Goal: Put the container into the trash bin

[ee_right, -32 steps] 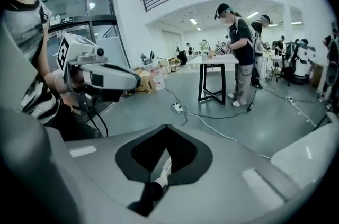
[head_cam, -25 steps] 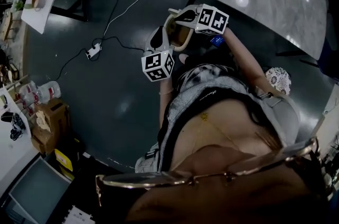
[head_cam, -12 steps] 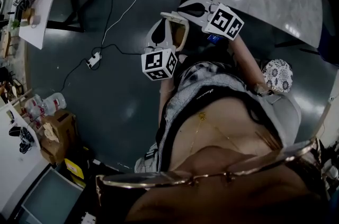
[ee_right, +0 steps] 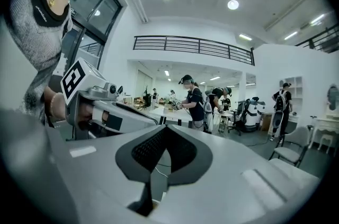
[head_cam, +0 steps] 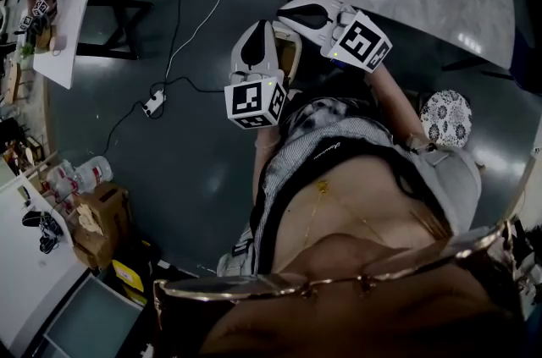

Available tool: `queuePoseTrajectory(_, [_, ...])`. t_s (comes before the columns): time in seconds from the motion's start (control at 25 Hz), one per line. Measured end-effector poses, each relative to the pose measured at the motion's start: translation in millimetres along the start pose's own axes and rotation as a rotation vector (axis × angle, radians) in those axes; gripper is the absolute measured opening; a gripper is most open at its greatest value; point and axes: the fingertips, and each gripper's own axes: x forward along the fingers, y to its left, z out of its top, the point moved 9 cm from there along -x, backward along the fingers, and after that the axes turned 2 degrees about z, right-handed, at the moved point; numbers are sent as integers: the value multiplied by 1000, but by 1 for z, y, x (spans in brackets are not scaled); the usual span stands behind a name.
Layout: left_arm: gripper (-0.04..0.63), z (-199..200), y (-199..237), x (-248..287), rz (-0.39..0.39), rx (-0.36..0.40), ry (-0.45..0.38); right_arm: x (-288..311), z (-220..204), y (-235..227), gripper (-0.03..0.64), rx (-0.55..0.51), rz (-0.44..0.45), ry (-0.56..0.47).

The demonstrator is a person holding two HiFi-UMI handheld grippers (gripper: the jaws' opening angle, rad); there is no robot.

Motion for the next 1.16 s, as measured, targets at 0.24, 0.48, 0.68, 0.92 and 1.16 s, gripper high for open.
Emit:
queuePoseTrajectory(0.24, [0,2,-8,0,-8,14,-12,-8,-2,3,26,-2,-6,-4])
queuePoseTrajectory(0.48, [0,5,-12,3,-3,18,-8,-13,-1,-3,26,21,-11,-8])
queuePoseTrajectory(0.68, [0,1,-18,-2,4,21,-5,-20,-3,1,26,22,-14,-7])
queuePoseTrajectory(0.92, [0,-1,-18,-9,4,20,-3,-20,-2,8,26,18,-11,1])
queuePoseTrajectory(1.16, [0,-3,-26,-6,-4,22,4,-26,-4,7,25,16,-7,7])
